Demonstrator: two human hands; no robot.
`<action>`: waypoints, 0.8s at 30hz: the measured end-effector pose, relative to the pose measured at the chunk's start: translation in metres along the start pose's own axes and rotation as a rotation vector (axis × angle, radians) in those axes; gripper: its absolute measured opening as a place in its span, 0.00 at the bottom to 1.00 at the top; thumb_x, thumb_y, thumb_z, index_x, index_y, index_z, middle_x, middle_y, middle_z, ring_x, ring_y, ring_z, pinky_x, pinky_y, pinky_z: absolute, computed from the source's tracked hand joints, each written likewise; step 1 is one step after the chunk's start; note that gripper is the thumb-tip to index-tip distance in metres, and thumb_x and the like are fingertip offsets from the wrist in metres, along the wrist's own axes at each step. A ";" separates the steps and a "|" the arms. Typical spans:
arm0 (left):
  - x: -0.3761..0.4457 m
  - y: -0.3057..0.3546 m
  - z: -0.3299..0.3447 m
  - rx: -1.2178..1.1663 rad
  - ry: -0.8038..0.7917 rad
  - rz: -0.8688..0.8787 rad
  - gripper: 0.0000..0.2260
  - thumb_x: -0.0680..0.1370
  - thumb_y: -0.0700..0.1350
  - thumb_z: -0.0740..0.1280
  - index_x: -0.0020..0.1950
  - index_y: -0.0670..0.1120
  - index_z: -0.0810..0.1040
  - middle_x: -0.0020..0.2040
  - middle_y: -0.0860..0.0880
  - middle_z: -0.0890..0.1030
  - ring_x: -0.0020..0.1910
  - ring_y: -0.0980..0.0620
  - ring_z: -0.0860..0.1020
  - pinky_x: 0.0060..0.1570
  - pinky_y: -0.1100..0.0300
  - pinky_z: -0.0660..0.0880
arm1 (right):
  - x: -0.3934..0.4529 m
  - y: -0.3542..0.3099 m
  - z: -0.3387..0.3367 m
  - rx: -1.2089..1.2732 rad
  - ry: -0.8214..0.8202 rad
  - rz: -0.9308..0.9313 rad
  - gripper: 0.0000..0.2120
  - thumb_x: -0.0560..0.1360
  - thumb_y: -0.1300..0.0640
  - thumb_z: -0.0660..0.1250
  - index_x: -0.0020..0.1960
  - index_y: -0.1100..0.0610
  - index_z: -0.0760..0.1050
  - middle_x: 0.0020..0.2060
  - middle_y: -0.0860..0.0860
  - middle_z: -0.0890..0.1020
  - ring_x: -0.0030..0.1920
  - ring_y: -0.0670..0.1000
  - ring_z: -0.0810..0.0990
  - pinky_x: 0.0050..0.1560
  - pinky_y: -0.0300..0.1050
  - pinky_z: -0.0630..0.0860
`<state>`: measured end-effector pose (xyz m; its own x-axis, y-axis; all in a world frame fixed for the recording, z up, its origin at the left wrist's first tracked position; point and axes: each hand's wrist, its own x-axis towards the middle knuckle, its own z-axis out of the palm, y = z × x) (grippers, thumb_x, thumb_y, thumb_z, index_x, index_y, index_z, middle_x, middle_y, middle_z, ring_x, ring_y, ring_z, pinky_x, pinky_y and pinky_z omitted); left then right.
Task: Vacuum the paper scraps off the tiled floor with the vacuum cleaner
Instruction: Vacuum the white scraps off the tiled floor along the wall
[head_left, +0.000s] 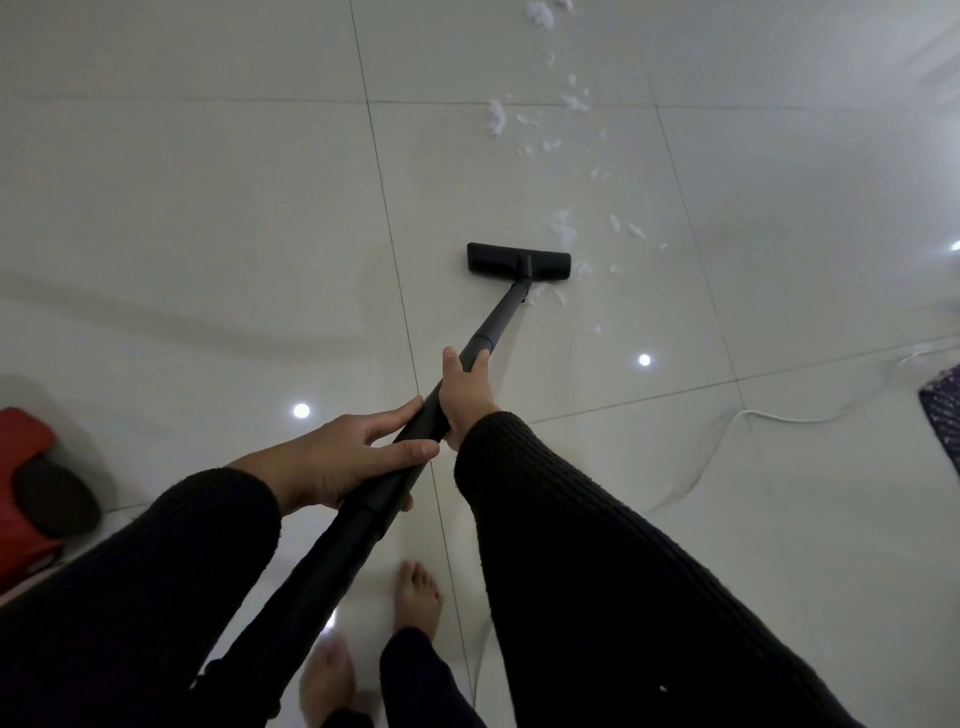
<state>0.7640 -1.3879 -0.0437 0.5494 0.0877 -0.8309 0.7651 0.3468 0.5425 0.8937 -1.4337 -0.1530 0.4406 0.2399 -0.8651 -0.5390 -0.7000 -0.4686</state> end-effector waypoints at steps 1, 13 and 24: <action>-0.002 -0.004 0.003 0.007 -0.004 0.001 0.30 0.76 0.52 0.67 0.75 0.61 0.58 0.33 0.48 0.82 0.23 0.55 0.81 0.27 0.60 0.78 | -0.003 0.006 -0.001 0.016 -0.001 0.006 0.33 0.81 0.41 0.55 0.79 0.38 0.39 0.77 0.53 0.62 0.74 0.60 0.66 0.73 0.61 0.67; -0.025 -0.044 0.030 0.084 -0.068 -0.007 0.28 0.76 0.50 0.67 0.74 0.61 0.60 0.30 0.51 0.82 0.22 0.56 0.80 0.25 0.63 0.76 | -0.037 0.067 -0.006 0.165 0.067 0.030 0.30 0.81 0.42 0.56 0.78 0.39 0.45 0.76 0.53 0.64 0.72 0.60 0.68 0.70 0.63 0.70; -0.040 -0.061 0.044 0.137 -0.137 -0.004 0.25 0.76 0.50 0.67 0.67 0.67 0.61 0.27 0.51 0.82 0.23 0.55 0.80 0.25 0.62 0.77 | -0.062 0.098 -0.012 0.234 0.113 0.031 0.31 0.80 0.41 0.57 0.78 0.38 0.46 0.75 0.54 0.66 0.71 0.60 0.70 0.69 0.63 0.71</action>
<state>0.7097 -1.4542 -0.0378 0.5794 -0.0448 -0.8138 0.8010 0.2159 0.5584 0.8221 -1.5253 -0.1428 0.4917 0.1353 -0.8602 -0.6990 -0.5278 -0.4826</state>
